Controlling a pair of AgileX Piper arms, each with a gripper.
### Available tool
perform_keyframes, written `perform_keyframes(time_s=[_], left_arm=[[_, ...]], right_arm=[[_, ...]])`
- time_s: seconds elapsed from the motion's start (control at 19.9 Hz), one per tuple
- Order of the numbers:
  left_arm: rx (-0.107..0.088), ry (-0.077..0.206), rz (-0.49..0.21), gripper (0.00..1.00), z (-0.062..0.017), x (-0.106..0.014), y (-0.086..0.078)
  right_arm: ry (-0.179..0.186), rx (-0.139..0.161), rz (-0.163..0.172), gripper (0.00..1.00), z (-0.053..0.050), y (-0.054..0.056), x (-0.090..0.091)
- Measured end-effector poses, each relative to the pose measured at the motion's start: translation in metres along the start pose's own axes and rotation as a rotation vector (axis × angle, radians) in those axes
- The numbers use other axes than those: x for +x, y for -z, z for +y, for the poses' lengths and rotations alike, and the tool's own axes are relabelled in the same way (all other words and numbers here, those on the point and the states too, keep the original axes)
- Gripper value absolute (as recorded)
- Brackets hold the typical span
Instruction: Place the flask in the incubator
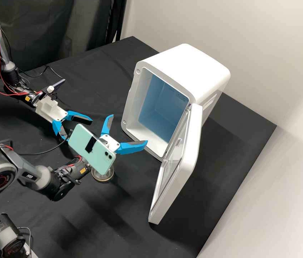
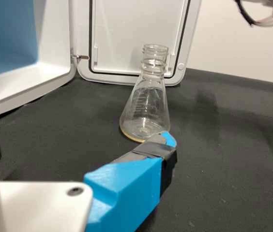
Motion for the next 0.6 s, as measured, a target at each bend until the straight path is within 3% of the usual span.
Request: perform_keyframes(time_s=[0.05,0.1,0.25,0.35,0.5,0.6], left_arm=[[0.000,0.000,0.000,1.00,0.0000,0.000,0.000],[0.000,0.000,-0.001,1.00,0.0000,0.000,0.000],[0.000,0.000,-0.001,1.00,0.0000,0.000,0.000],[0.003,0.000,-0.001,1.00,0.0000,0.000,0.000],[0.008,0.001,-0.003,1.00,-0.0002,0.000,-0.001],[0.010,0.004,-0.009,1.00,-0.0009,0.001,-0.003]], right_arm=[[0.003,-0.008,-0.002,1.00,-0.001,0.000,-0.005],[0.014,-0.039,-0.009,1.00,-0.003,-0.001,-0.012],[0.091,-0.094,0.004,1.00,-0.019,0.002,-0.024],[0.138,-0.106,0.012,1.00,-0.028,0.003,-0.032],[0.188,-0.111,-0.005,1.00,-0.036,-0.001,-0.046],[0.183,-0.115,0.004,1.00,-0.034,0.001,-0.051]])
